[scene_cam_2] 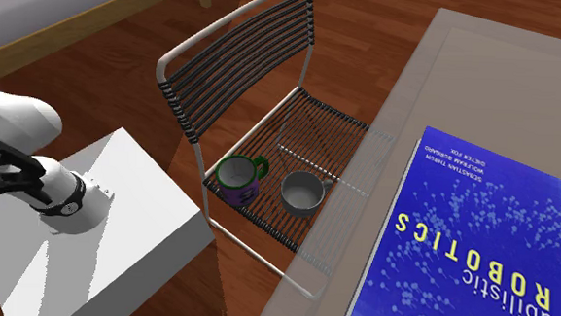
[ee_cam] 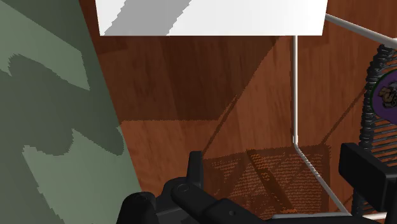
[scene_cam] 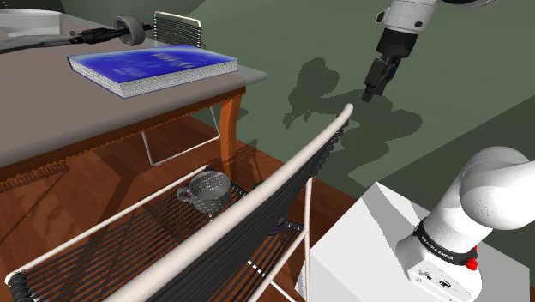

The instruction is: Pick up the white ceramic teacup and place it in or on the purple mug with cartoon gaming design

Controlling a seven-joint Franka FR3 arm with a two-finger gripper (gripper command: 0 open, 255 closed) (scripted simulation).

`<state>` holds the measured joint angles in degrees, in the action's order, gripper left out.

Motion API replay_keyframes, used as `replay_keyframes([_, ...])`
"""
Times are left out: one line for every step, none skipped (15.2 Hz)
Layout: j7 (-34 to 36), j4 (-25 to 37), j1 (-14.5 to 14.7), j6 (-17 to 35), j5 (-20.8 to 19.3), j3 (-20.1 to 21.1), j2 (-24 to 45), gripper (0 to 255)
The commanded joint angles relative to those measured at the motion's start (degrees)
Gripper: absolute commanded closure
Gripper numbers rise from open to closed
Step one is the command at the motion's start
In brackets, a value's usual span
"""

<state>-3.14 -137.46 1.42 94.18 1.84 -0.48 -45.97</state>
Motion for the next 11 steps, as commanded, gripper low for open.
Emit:
replay_keyframes([0.0, 0.0, 0.0, 0.0, 0.0, 0.0, 0.0, 0])
replay_keyframes([1.3, -0.1, 0.4, 0.9, 0.7, 1.3, 0.8, 0])
replay_keyframes([2.6, -0.2, 0.8, 1.8, 1.3, 2.5, 1.7, 0])
replay_keyframes([3.9, -0.2, 1.2, 2.7, 2.0, 3.8, 2.7, 0])
replay_keyframes([5.2, -0.1, 1.6, 3.6, 2.6, 5.0, 3.8, 0])
replay_keyframes([6.5, 0.1, 2.0, 4.5, 3.1, 6.2, 4.9, 0])
replay_keyframes([7.7, 0.3, 2.3, 5.4, 3.6, 7.5, 6.1, 0])
replay_keyframes([9.0, 0.6, 2.6, 6.3, 4.1, 8.7, 7.4, 0])
replay_keyframes([10.3, 1.0, 2.9, 7.2, 4.5, 9.9, 8.8, 0])
replay_keyframes([11.6, 1.5, 3.2, 8.1, 4.9, 11.1, 10.2, 0])
replay_keyframes([12.9, 2.0, 3.5, 9.0, 5.2, 12.3, 11.6, 0])
